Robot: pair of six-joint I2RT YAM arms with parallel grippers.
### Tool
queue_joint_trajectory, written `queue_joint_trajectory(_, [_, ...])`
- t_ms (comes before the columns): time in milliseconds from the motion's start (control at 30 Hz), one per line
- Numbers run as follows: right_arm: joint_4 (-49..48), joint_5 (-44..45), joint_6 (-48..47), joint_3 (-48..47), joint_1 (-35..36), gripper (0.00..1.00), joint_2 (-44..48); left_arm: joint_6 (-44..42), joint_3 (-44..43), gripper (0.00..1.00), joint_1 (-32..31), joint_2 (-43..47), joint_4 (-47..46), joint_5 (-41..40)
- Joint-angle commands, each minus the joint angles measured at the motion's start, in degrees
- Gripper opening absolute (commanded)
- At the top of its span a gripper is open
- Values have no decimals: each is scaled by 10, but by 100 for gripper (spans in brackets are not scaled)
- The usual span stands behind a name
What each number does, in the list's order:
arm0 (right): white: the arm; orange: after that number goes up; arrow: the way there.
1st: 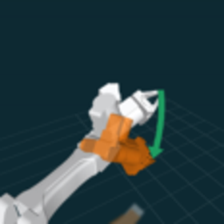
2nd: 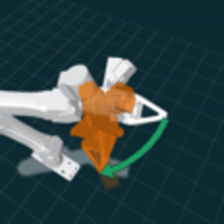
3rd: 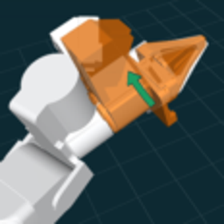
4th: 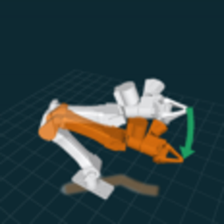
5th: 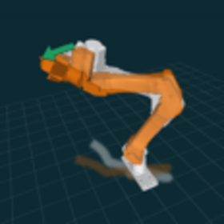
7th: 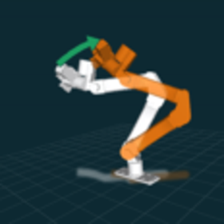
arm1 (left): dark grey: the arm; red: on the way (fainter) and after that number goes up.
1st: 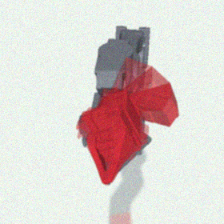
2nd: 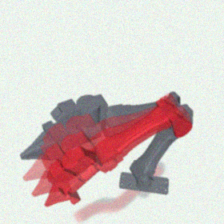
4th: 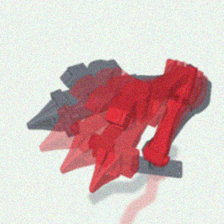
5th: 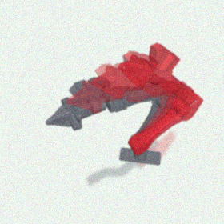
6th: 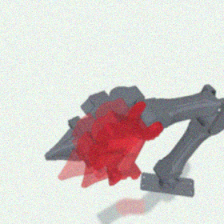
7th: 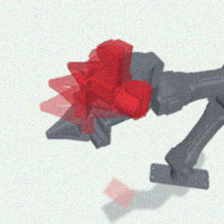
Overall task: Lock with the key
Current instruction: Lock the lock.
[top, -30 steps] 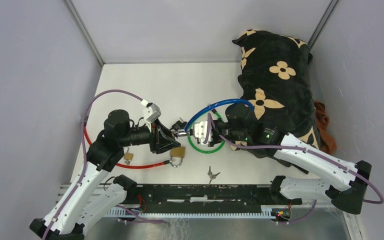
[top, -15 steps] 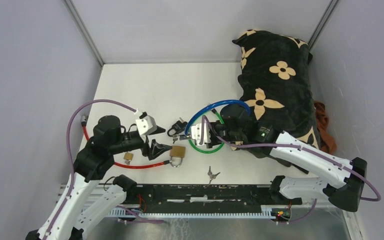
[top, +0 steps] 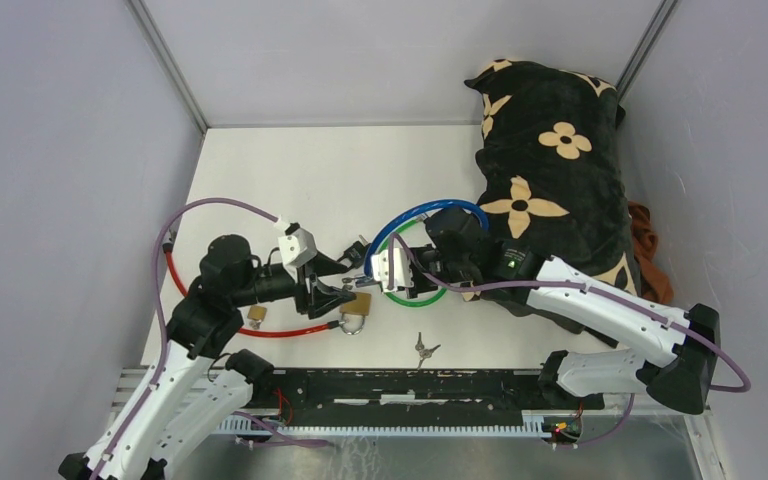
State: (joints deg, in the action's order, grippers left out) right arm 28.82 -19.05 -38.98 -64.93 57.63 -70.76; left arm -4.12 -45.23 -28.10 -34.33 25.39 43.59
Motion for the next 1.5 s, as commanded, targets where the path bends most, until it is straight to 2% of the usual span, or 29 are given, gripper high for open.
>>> queue_joint_trajectory(0, [-21,-5,-11,-37,4,0,-1,67,34,64,0,14,-92,10])
queue_joint_trajectory(233, [-14,-10,-12,-43,8,0,-5,47,53,64,0,23,-96,-9])
queue_joint_trajectory(333, [-12,-15,-12,-44,8,0,1,-36,39,65,0,31,-38,-31])
queue_joint_trajectory(367, [-11,-16,-12,-43,8,0,4,-88,32,65,-1,36,-17,-42])
queue_joint_trajectory(500, [-12,-22,-10,-43,8,0,12,-174,27,69,-1,54,0,-135])
queue_joint_trajectory(567, [-17,-26,-6,-42,8,0,13,-201,29,70,0,49,7,-119])
queue_joint_trajectory(700, [-20,-31,-2,-41,8,0,13,-201,37,68,-1,40,0,-19])
queue_joint_trajectory(800, [-21,-34,-1,-43,8,0,15,-173,51,67,-1,34,-22,-14])
queue_joint_trajectory(867, [-23,-34,-1,-43,8,0,18,-171,55,62,0,29,-22,-12])
queue_joint_trajectory(967, [-24,-36,-1,-43,8,0,20,-170,55,41,-1,25,-22,-13])
queue_joint_trajectory(1000, [-26,-37,-1,-43,8,0,21,-175,53,37,0,23,-20,-13])
queue_joint_trajectory(1100, [-30,-38,0,-42,8,0,24,-195,54,35,0,23,-10,-10])
queue_joint_trajectory(1200, [-34,-42,3,-44,8,0,22,-203,51,26,-1,18,-10,3])
queue_joint_trajectory(1333, [-34,-49,21,-51,8,0,16,-231,51,4,-2,25,-10,13])
queue_joint_trajectory(1467, [-31,-60,88,-68,8,0,-2,-302,63,2,-2,70,-47,-21])
